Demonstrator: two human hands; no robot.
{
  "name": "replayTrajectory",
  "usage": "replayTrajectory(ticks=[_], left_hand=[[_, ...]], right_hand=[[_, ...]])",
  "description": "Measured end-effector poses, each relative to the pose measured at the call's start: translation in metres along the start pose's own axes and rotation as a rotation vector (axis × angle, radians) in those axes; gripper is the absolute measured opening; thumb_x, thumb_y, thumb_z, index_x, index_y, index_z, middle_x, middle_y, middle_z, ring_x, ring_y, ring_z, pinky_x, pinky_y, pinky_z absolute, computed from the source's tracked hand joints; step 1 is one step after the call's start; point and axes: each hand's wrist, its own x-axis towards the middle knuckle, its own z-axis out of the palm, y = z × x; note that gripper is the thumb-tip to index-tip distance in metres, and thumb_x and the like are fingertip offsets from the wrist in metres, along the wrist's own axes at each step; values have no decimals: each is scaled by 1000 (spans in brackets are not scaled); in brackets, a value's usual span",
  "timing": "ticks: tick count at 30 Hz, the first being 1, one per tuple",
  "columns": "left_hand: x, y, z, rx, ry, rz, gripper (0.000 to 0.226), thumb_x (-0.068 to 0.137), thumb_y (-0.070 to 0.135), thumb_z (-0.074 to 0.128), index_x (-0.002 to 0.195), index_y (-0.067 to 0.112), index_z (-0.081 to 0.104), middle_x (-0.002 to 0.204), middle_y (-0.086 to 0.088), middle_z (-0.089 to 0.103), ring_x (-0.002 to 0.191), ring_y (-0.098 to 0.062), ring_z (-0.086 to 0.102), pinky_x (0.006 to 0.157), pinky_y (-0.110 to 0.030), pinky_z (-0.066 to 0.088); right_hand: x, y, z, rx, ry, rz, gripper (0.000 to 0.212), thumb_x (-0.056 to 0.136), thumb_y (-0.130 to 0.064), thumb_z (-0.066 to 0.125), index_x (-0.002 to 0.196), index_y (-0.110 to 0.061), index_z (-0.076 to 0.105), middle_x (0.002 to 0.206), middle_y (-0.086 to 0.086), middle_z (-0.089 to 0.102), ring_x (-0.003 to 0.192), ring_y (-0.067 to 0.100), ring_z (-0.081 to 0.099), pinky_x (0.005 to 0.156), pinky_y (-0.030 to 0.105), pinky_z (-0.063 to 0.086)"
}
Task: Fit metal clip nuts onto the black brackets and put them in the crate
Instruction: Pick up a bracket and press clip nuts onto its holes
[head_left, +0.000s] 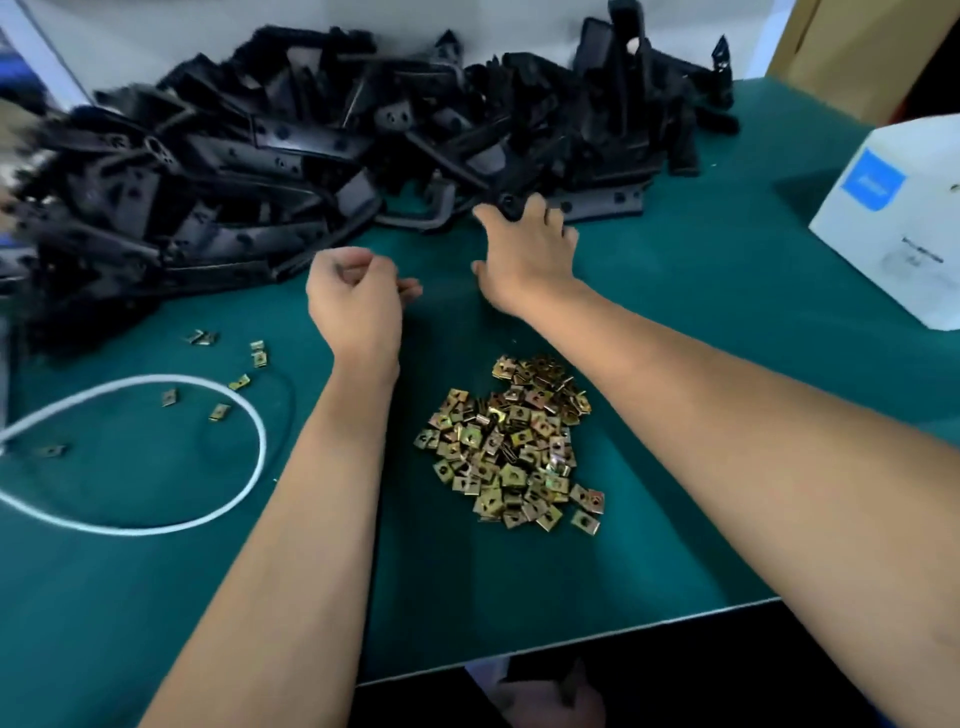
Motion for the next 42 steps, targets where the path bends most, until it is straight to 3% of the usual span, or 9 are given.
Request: replayTrajectory(ticks=[6,12,17,21,23,25,29,35,42], left_hand=[[-1,-4,10,104,-107,26,7,86,5,58,92,9,57,88,-16,64,58,-24,72,62,-39,62],[-4,-4,12,173,-189,-33,6,92,10,60,98,8,60,100,-19,69,63,-22,75,70,-39,64],[-3,14,6,-155,-511,-537,58,105,50,48,116,-6,57,104,-26,75,90,-35,77,63,-26,61],[-3,21,-4,-422,-687,-727,81,99,68,41,128,-5,58,116,-21,72,101,-33,74,60,-22,60],[-6,23,-4,-505,-670,-739,51,101,49,54,113,2,70,104,-16,73,94,-32,75,58,-21,60],[-9,24,-4,-492,-670,-696,24,91,23,67,98,3,76,100,-17,74,92,-35,76,60,-22,61],[-7,21,-4,-665,-533,-608,20,89,2,65,107,-5,62,103,-26,74,91,-35,76,67,-31,63],[-4,18,-6,-759,-344,-554,19,90,-10,65,105,-2,58,105,-26,69,98,-38,73,76,-36,64],[-14,17,-6,-705,-395,-564,17,89,-11,65,99,2,59,95,-18,70,86,-30,76,73,-31,62]], right_hand=[[4,8,-4,-66,78,-164,19,103,-21,60,121,-19,63,132,14,49,124,37,42,95,49,46],[3,15,-18,-13,157,-291,41,93,-1,65,129,-8,47,115,18,60,108,36,53,84,42,47],[-21,8,-29,513,404,-429,20,87,-2,69,106,-7,66,96,3,70,93,19,65,85,39,53],[-40,12,-36,1043,97,-455,22,84,6,73,100,-8,68,90,3,78,97,15,74,91,40,60],[-44,19,-33,1224,-121,-466,26,87,15,65,102,-7,68,93,9,78,104,25,74,82,39,62],[-46,26,-30,1279,-114,-435,26,90,14,64,106,-5,69,101,11,78,107,25,73,81,35,60],[-46,54,-22,917,71,-320,18,90,-20,79,104,-10,75,101,1,76,96,9,69,92,32,54],[-53,70,-33,521,-482,-480,24,72,-51,88,93,-42,79,102,-19,67,101,0,62,91,21,46],[-56,60,-33,520,-528,-530,13,79,-34,88,87,-32,77,93,-12,71,88,3,65,83,22,50]])
